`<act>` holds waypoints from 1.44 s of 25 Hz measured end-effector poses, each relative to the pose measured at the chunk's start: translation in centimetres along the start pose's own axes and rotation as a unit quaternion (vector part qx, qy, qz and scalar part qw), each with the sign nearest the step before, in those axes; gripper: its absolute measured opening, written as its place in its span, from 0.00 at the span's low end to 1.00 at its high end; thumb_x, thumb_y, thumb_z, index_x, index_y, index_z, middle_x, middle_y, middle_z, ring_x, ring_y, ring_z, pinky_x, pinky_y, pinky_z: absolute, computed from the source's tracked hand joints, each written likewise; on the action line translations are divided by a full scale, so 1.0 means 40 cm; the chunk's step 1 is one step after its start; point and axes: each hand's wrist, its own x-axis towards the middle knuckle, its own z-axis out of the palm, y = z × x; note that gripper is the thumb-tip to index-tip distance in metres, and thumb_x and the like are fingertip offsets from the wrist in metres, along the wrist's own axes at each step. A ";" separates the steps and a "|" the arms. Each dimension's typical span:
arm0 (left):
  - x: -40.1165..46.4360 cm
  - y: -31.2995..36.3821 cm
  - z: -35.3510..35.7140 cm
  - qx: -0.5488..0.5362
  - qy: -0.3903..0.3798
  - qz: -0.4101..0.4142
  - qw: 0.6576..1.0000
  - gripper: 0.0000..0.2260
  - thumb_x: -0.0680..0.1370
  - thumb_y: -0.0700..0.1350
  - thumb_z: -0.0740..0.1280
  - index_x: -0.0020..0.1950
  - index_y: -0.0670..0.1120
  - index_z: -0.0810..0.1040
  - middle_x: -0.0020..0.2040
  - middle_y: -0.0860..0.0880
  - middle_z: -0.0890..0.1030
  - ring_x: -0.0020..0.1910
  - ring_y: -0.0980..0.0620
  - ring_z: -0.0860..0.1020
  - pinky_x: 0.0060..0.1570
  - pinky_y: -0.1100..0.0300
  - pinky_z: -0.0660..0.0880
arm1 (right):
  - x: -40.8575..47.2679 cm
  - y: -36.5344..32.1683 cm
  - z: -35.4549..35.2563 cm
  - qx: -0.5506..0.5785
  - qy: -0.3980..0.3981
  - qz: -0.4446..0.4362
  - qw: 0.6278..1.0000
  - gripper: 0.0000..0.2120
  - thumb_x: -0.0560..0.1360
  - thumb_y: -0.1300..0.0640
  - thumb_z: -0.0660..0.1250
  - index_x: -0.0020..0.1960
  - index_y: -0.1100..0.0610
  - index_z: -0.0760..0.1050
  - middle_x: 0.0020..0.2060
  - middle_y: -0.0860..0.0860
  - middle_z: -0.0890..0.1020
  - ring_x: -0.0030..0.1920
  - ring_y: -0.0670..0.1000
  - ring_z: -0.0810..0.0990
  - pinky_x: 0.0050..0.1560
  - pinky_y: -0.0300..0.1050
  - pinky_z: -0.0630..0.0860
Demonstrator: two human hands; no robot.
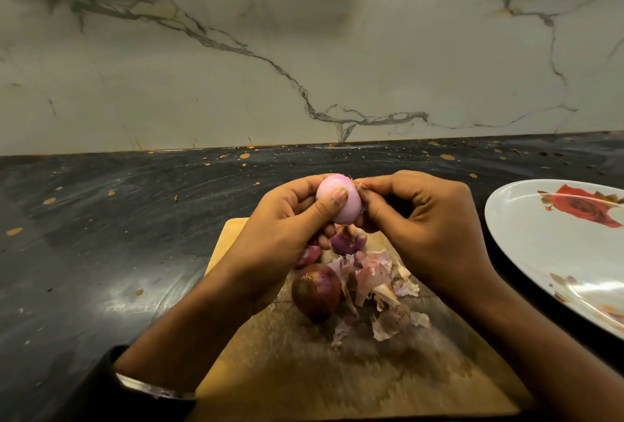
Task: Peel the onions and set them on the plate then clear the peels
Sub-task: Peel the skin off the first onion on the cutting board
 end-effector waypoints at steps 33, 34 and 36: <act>-0.015 -0.014 0.012 0.148 -0.009 0.077 0.986 0.22 0.74 0.42 0.73 0.67 0.49 0.76 0.58 0.53 0.81 0.54 0.53 0.82 0.47 0.62 0.81 | 0.008 -0.023 -0.030 -0.017 -0.024 0.077 0.997 0.03 0.74 0.60 0.74 0.44 0.53 0.86 0.33 0.44 0.85 0.35 0.44 0.84 0.35 0.33 0.78; -0.013 -0.016 0.011 0.152 -0.003 0.080 0.985 0.22 0.74 0.42 0.74 0.67 0.50 0.76 0.58 0.54 0.81 0.53 0.52 0.82 0.47 0.62 0.81 | 0.009 -0.024 -0.028 -0.025 -0.024 0.068 0.997 0.04 0.74 0.60 0.73 0.45 0.53 0.86 0.34 0.43 0.85 0.37 0.43 0.84 0.36 0.32 0.78; -0.010 -0.014 0.006 0.144 0.003 0.078 0.986 0.22 0.73 0.42 0.74 0.67 0.50 0.76 0.57 0.54 0.81 0.52 0.52 0.83 0.44 0.63 0.80 | 0.011 -0.022 -0.026 -0.016 -0.036 0.067 0.997 0.04 0.75 0.59 0.73 0.48 0.53 0.86 0.38 0.43 0.86 0.40 0.42 0.84 0.39 0.32 0.79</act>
